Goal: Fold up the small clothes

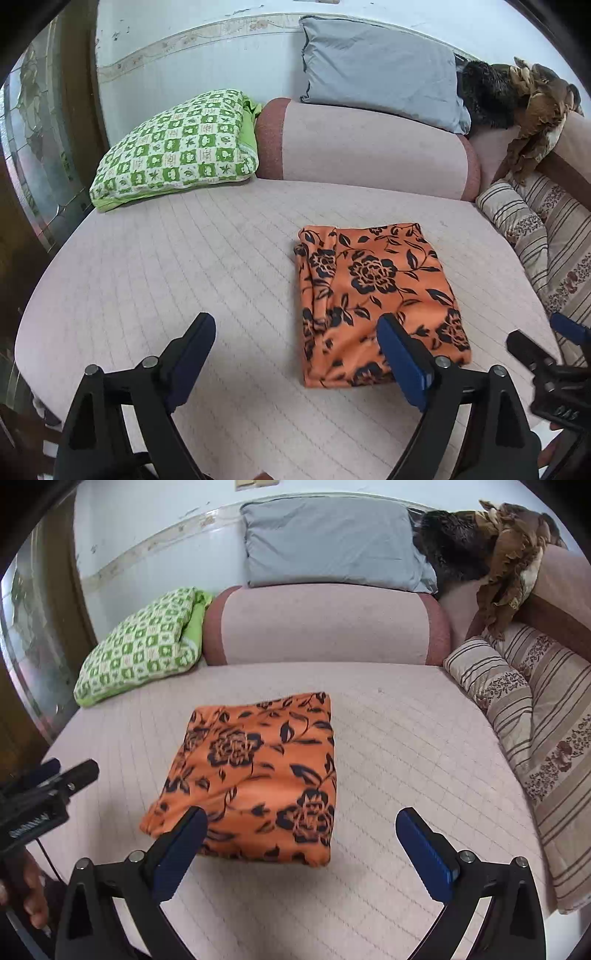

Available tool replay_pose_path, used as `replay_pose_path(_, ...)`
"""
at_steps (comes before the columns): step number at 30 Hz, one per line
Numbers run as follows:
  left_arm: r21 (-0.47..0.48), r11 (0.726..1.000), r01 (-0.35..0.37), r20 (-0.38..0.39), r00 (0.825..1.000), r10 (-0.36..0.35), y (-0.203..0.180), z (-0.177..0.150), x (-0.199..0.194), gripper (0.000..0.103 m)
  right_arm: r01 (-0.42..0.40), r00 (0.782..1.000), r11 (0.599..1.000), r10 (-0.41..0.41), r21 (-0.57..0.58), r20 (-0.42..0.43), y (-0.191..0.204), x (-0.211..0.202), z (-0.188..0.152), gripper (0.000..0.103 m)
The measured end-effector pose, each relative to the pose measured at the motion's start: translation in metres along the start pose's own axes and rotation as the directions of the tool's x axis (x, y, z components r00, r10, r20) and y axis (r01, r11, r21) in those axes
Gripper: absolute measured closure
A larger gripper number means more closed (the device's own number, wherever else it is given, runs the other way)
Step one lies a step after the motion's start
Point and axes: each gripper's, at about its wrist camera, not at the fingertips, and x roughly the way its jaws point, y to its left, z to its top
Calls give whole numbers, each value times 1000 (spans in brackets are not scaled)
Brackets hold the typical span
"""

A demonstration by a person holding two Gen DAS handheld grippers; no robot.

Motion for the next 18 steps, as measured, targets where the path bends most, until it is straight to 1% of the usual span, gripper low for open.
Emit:
replay_pose_path(2, -2, 1000, -1, 0, 1000, 1, -2, -3, -9, 9, 5, 1000, 1000, -5, -12, -12, 3, -3, -4, 0)
replay_pose_path(5, -9, 1000, 22, 16, 1000, -22, -3, -5, -20, 8, 24, 999, 999, -25, -31, -24, 7, -8, -6, 0)
replay_pose_path(8, -12, 999, 32, 19, 999, -32, -5, -4, -28, 6, 21, 999, 999, -22, -40, -35, 8, -11, -7, 0)
replay_pose_path(11, -16, 1000, 26, 13, 1000, -26, -5, -4, -31, 5, 14, 999, 999, -15, -46, -33, 10, -16, -7, 0)
replay_pose_path(16, -17, 999, 46, 14, 999, -46, -5, -3, -34, 5, 4, 999, 998, -6, -65, -33, 14, -22, -4, 0)
replay_pose_path(18, -8, 999, 43, 20, 999, -42, -7, -2, -35, 5, 4, 999, 997, -7, -75, -35, 17, -22, -3, 0)
